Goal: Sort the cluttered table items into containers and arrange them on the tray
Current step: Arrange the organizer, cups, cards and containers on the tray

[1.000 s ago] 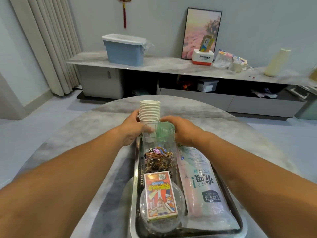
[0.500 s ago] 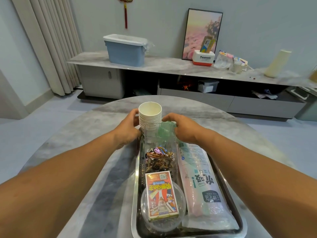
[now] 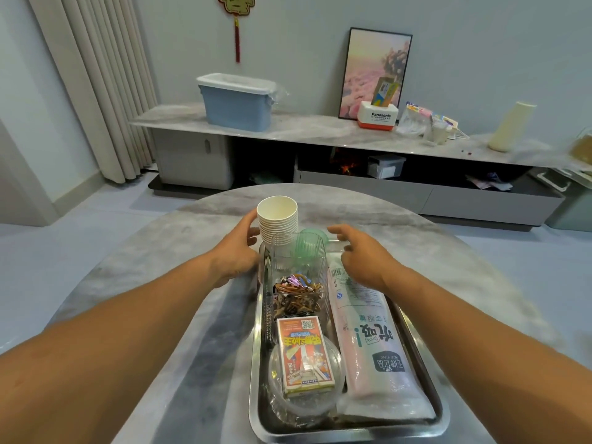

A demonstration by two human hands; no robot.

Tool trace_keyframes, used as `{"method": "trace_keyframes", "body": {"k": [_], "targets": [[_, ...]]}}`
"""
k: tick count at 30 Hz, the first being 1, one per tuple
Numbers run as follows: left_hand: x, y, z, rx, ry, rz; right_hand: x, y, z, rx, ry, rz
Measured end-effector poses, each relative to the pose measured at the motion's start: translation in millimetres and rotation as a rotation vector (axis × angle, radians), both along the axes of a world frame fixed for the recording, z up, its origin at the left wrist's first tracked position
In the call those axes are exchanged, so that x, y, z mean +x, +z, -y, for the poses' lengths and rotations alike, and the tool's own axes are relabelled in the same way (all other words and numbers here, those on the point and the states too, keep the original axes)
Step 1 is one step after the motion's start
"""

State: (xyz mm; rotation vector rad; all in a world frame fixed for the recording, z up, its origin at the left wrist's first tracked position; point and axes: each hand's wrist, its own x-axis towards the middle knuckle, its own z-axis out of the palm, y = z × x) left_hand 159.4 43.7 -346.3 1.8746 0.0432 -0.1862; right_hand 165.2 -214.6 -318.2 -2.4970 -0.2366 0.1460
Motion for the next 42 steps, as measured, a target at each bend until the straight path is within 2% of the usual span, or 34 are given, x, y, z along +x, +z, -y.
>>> {"method": "trace_keyframes", "body": {"k": [7,12,16,21,25,27,29,32,35,37,42], "targets": [[-63,-13,0,0.171,0.100,-0.224,-50,-16,26,-0.034,-0.104,0.041],[-116,-2,24,0.109,0.050,-0.266,-96,-20,34,-0.116,-0.080,-0.013],[-153,3,42,0.207,0.007,-0.249,-125,-20,40,-0.185,-0.076,-0.053],[-196,9,59,0.362,0.026,-0.339,-163,-16,50,-0.209,-0.053,-0.071],[-218,5,70,0.280,0.107,-0.259,-193,1,25,0.103,0.033,-0.107],[-224,3,74,0.328,0.090,-0.188,-206,13,1,0.199,0.031,-0.115],[-229,1,79,0.323,0.077,-0.178,-211,19,-23,0.141,-0.028,-0.089],[-234,-10,82,0.271,0.076,-0.192,-210,24,-49,-0.115,-0.093,-0.090],[-236,-15,79,0.218,0.103,-0.190,-201,30,-52,-0.272,-0.066,-0.097],[-237,-15,77,0.226,0.131,-0.141,-192,33,-40,-0.302,0.013,-0.125],[-240,-13,88,0.370,0.201,-0.054,-181,34,-16,-0.148,0.178,-0.220]]}}
